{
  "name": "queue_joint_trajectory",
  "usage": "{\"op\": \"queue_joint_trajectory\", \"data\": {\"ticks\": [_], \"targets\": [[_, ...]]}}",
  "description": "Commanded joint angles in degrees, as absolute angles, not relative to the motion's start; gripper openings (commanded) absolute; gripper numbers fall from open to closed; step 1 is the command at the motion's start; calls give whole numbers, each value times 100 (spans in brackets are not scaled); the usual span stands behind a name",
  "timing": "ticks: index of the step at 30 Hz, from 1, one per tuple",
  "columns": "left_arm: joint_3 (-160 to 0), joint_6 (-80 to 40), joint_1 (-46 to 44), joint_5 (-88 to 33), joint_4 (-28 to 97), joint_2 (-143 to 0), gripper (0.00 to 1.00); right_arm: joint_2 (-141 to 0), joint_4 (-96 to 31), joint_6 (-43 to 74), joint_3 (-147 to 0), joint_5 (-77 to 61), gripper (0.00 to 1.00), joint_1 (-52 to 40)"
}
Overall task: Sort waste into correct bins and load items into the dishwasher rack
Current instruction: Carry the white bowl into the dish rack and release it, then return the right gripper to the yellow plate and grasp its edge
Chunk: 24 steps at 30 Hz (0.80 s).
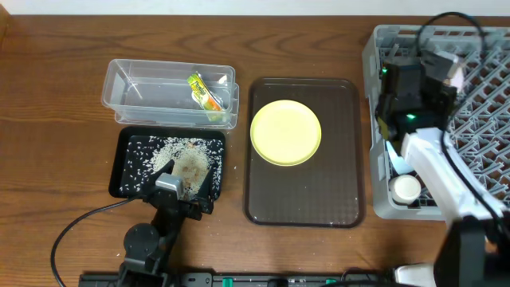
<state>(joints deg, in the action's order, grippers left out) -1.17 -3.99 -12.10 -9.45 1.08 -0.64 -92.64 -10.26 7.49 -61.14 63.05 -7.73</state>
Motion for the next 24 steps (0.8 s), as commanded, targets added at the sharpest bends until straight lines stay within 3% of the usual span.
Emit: {"op": "queue_joint_trajectory", "data": {"ticks": [1, 14, 21, 24], "targets": [[-23, -303, -1190, -1002, 298, -60, 92, -9607, -827, 80, -6160, 6490, 1, -753], [-23, -303, -1190, -1002, 298, -60, 92, -9924, -1511, 49, -6160, 6274, 1, -1278], [-23, -303, -1190, -1000, 298, -60, 93, -9896, -2014, 425, -6160, 6320, 23, -1796], [-23, -303, -1190, -1002, 298, -60, 92, -9780, -2150, 475, -6160, 6318, 38, -1975]]}}
